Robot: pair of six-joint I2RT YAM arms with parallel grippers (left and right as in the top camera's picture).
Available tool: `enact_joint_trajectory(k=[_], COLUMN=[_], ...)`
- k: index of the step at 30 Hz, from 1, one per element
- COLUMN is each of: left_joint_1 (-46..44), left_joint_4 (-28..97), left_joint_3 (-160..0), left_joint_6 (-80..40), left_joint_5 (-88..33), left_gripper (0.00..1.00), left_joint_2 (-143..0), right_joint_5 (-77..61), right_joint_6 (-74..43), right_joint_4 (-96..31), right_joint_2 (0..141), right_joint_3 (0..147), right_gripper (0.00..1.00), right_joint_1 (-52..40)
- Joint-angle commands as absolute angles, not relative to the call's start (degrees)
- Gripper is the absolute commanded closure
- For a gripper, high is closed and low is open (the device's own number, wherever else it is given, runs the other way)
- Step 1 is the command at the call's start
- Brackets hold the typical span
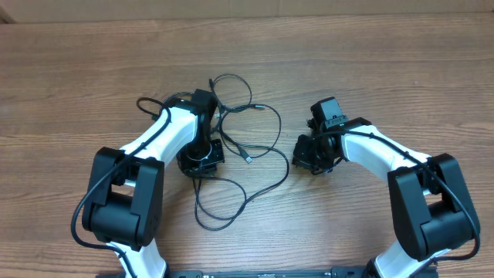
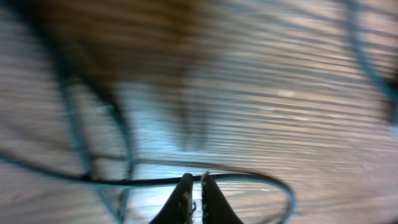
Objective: Untangle cables
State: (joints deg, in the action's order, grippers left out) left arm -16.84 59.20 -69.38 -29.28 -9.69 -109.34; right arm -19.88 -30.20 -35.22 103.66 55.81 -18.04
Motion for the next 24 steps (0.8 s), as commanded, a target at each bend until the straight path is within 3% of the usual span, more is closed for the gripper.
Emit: enact_joint_trajectory(k=[1, 5, 8, 24], left_joint_1=[-16.5, -16.8, -17.0, -21.2], left_joint_4=[60.0, 60.2, 59.6, 59.6], left_joint_3=[-70.1, -69.7, -69.4, -69.3], left_joint_6=[-39.7, -44.0, -45.5, -51.7], left_joint_5=[-3.3, -4.3, -3.9, -4.0], left_gripper=[0.81, 0.71, 0.55, 0.54], left_joint_2=[-107.9, -107.9, -107.9, -107.9], right_joint_5=[-17.4, -17.4, -17.4, -17.4], right_joint_6=[-30.3, -30.2, -30.2, -30.2], right_joint_4=[-35.2, -35.2, -35.2, -35.2], right_joint_2=[104.0, 104.0, 104.0, 104.0], right_joint_3=[55.4, 55.4, 55.4, 55.4], right_gripper=[0.96, 0.96, 0.96, 0.95], right_joint_1=[-18.1, -18.1, -18.1, -18.1])
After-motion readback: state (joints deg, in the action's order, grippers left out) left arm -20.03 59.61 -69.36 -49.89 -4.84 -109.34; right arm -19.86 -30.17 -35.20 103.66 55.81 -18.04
